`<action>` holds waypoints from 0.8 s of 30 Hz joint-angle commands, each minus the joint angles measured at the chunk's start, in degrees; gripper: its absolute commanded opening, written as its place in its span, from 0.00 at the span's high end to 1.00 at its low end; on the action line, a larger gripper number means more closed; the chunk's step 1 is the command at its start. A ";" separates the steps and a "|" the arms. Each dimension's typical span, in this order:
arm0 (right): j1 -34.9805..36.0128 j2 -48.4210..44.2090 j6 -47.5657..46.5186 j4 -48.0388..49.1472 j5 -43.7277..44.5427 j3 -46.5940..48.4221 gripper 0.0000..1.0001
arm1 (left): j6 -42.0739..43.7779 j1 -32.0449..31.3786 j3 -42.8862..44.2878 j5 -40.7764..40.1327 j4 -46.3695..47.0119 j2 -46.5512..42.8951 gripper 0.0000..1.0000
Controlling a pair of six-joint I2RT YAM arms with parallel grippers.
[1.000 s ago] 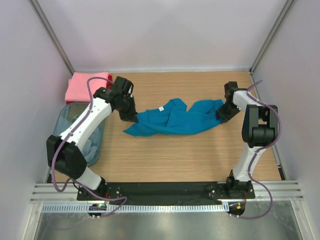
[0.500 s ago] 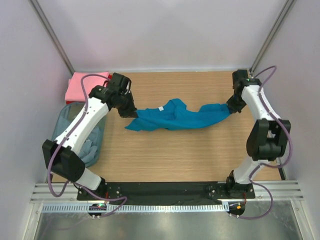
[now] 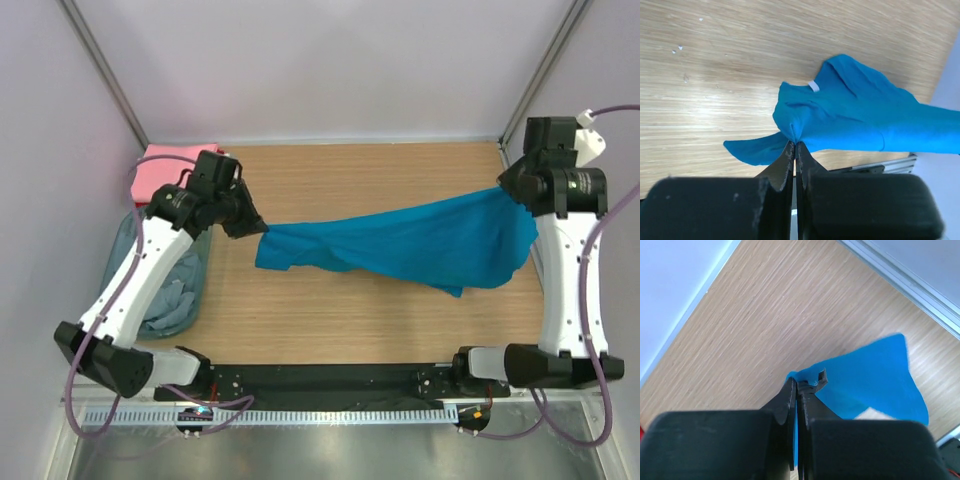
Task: Fold and stack the t-shirts
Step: Flatten the tshirt out
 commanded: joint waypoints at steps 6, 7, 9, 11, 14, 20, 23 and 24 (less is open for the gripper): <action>0.54 23.58 -2.91 26.09 -9.71 -7.86 0.99 | 3.31 3.28 -3.25 -3.10 5.97 17.41 1.00; 0.72 27.00 -3.35 28.37 -10.41 -7.78 0.99 | 3.67 3.64 -2.90 -3.19 6.67 19.63 1.00; 0.81 37.89 -3.79 30.16 -13.57 -3.05 0.99 | 4.81 4.78 -0.28 -3.28 7.38 24.99 1.00; 0.90 49.11 -4.84 26.93 -15.85 7.04 0.98 | 6.74 6.10 5.32 -3.19 6.42 33.42 1.00; 0.90 57.77 -6.95 20.35 -20.26 22.42 0.85 | 9.73 7.33 17.07 -3.62 1.09 42.66 0.87; -0.24 62.73 -1.79 -0.49 -15.51 36.81 0.53 | 13.95 7.16 21.72 -11.45 -3.34 39.90 0.46; -0.60 53.52 6.12 -3.93 -13.41 24.34 0.50 | 13.87 6.37 12.16 -8.48 -0.02 34.53 0.45; -0.60 51.05 9.01 -3.95 -13.58 20.83 0.50 | 13.26 5.58 7.00 -7.33 1.13 31.38 0.45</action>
